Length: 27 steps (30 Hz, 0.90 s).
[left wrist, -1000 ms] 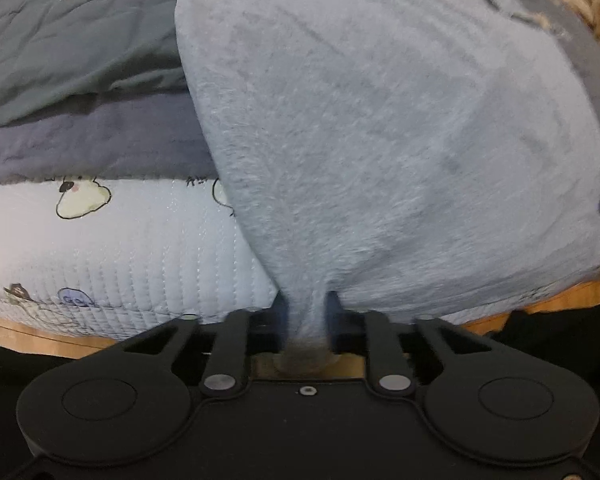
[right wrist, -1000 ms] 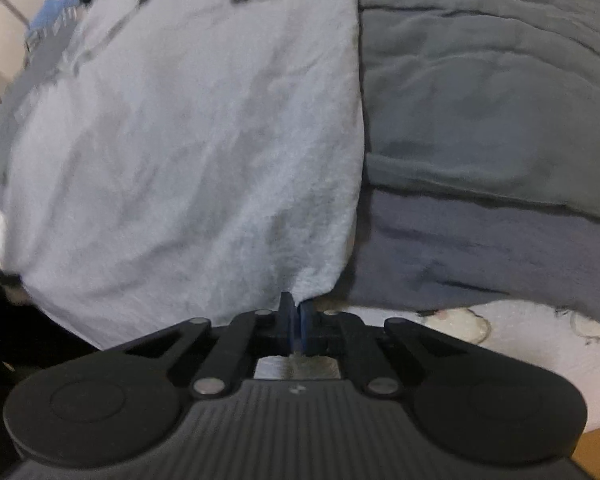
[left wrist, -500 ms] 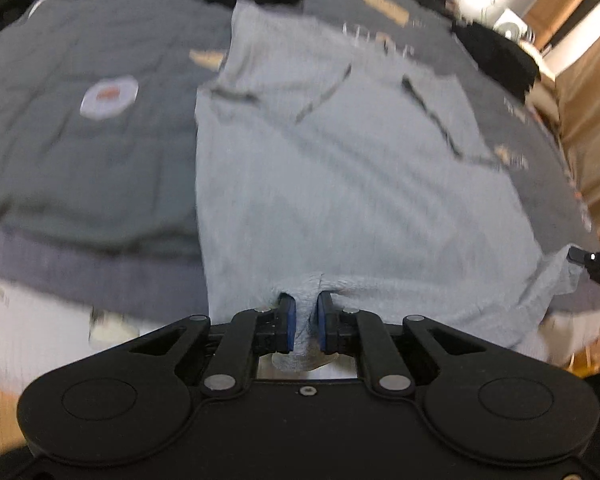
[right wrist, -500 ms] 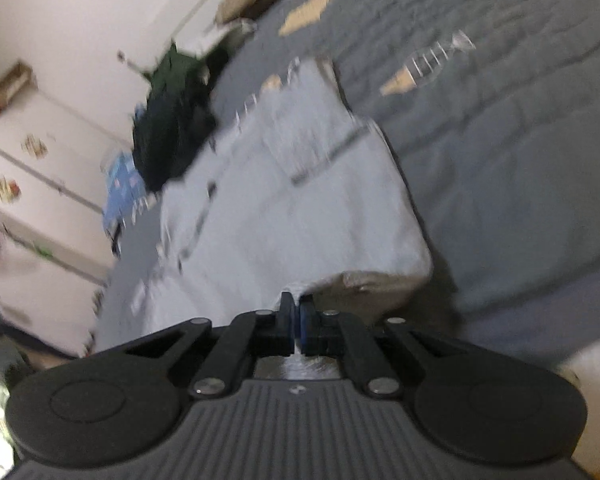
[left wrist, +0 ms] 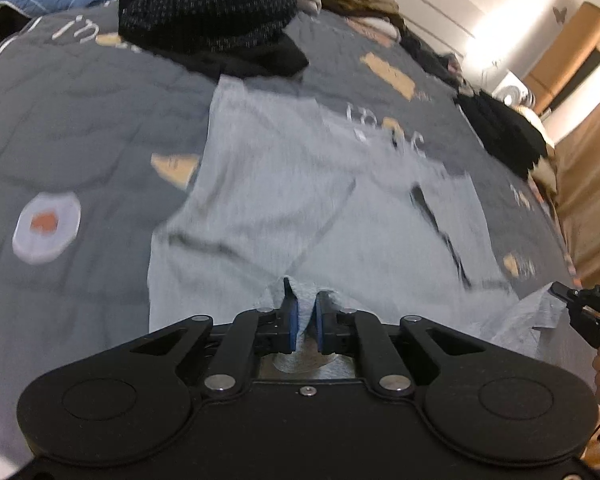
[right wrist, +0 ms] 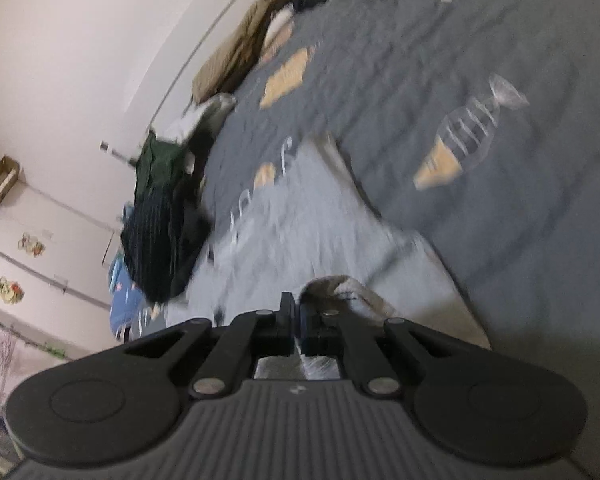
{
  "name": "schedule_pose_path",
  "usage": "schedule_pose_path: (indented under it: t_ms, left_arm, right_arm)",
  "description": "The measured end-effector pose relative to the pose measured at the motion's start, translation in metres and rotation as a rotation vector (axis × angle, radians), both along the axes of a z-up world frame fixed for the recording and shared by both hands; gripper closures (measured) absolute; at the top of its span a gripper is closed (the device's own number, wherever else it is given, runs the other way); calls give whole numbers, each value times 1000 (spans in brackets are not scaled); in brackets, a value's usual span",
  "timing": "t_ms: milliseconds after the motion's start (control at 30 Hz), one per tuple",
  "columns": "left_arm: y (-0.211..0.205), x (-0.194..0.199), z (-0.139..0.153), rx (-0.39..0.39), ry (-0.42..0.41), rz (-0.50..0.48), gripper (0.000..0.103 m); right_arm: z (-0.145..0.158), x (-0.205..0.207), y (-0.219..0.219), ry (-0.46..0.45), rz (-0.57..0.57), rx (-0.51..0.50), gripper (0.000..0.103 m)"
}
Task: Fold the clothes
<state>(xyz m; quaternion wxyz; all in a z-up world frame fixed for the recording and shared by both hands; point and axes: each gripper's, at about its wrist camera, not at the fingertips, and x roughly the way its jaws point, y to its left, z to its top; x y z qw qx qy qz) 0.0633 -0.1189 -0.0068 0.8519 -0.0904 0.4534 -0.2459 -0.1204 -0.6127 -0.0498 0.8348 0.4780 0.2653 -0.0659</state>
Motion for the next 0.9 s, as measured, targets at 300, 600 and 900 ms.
schedule_pose_path:
  t_ms: [300, 600, 900]
  left_arm:
    - [-5, 42, -23, 42, -127, 153, 64]
    - [15, -6, -27, -28, -179, 188, 53]
    - [43, -48, -33, -97, -134, 245, 47]
  right_arm:
    - [-20, 51, -3, 72, -73, -297, 92]
    - [7, 27, 19, 2, -81, -497, 57]
    - [5, -3, 51, 52, -51, -434, 56]
